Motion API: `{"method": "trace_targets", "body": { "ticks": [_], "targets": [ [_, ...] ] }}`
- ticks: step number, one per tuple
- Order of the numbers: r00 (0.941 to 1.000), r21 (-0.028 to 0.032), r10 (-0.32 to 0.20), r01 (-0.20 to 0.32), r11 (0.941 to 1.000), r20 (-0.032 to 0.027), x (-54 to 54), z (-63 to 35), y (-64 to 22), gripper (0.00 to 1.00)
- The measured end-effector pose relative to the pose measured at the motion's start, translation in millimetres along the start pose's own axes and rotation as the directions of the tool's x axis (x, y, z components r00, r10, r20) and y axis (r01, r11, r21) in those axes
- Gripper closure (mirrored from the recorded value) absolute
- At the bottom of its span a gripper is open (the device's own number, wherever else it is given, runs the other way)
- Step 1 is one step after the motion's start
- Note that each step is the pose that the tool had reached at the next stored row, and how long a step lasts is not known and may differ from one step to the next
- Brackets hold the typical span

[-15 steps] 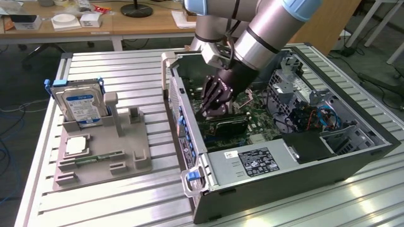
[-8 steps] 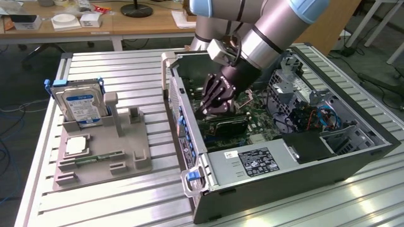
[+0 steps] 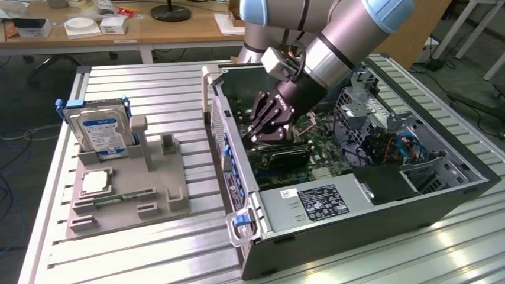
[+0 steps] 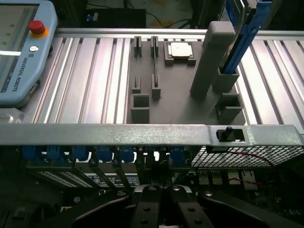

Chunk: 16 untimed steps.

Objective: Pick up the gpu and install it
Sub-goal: 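Press down on the gpu until it lock into place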

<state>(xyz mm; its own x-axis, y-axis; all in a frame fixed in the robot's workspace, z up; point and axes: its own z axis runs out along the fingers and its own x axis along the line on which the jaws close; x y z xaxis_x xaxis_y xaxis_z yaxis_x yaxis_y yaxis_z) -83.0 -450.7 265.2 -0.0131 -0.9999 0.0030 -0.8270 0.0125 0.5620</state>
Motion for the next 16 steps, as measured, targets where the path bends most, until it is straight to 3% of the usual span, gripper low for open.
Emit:
{"method": "trace_targets", "body": {
  "ticks": [4, 14, 16],
  "targets": [
    [1.0000, -0.0092, 0.000, 0.000, 1.0000, -0.0006, 0.1, 3.4, -1.1, 0.90],
    [1.0000, -0.0099, 0.000, 0.000, 1.0000, -0.0001, -1.1, -2.8, -10.4, 0.90],
    [1.0000, -0.0097, 0.002, -0.002, 0.9999, -0.0036, -7.0, -2.8, -10.5, 0.90]
  ]
}}
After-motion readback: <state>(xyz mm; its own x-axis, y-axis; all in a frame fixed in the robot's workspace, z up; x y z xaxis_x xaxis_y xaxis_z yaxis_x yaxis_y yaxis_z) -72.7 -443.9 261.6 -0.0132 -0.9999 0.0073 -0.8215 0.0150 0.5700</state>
